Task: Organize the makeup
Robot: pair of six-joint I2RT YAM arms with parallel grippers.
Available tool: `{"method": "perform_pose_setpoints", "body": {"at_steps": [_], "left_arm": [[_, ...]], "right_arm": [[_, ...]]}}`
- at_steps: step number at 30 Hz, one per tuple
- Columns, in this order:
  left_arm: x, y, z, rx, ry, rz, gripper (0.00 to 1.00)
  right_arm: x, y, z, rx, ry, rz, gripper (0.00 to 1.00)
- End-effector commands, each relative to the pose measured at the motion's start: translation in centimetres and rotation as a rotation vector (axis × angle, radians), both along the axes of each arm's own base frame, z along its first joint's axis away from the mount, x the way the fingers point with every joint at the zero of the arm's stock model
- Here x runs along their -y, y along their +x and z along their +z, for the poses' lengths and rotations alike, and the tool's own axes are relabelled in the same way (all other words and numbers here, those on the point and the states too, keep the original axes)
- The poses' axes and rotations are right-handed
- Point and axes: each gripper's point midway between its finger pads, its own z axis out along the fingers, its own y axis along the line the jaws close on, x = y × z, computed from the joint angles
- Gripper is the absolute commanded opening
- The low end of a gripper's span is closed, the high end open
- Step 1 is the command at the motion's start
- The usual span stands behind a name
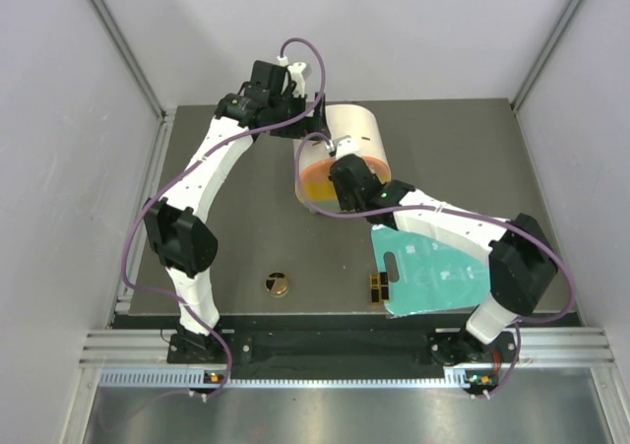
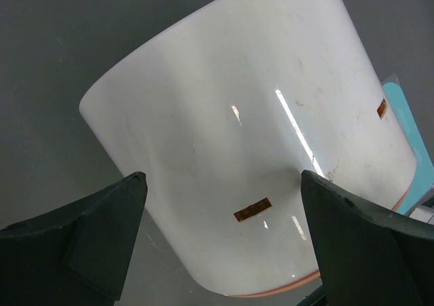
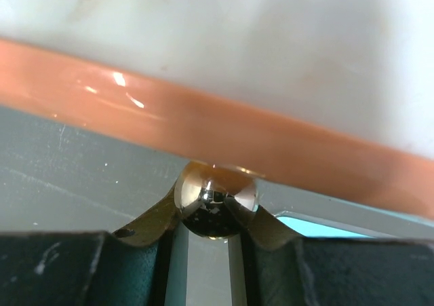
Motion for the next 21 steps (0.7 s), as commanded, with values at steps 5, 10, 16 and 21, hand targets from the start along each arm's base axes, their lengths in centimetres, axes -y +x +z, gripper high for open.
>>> {"method": "perform_pose_setpoints", "body": {"at_steps": [5, 10, 16, 21], "left_arm": [[-0.9, -0.6, -3.8, -0.097, 0.101, 0.009, 0.99], [-0.9, -0.5, -3.8, -0.097, 0.098, 0.009, 0.99], [-0.7, -0.4, -3.9, -0.101, 0.094, 0.008, 0.99], [-0.7, -0.4, -4.0, -0.103, 0.094, 0.006, 0.99]], "right_arm": [[0.6, 0.1, 6.8, 0.114, 0.143, -0.041, 0.0], [1.2, -1.5, 6.8, 0.089, 0.153, -0.037, 0.0], [2.0, -3.2, 5.5, 0.046, 0.164, -0.045, 0.0], [2.2, -4.0, 4.5, 0.019, 0.16, -0.044, 0.0]]}}
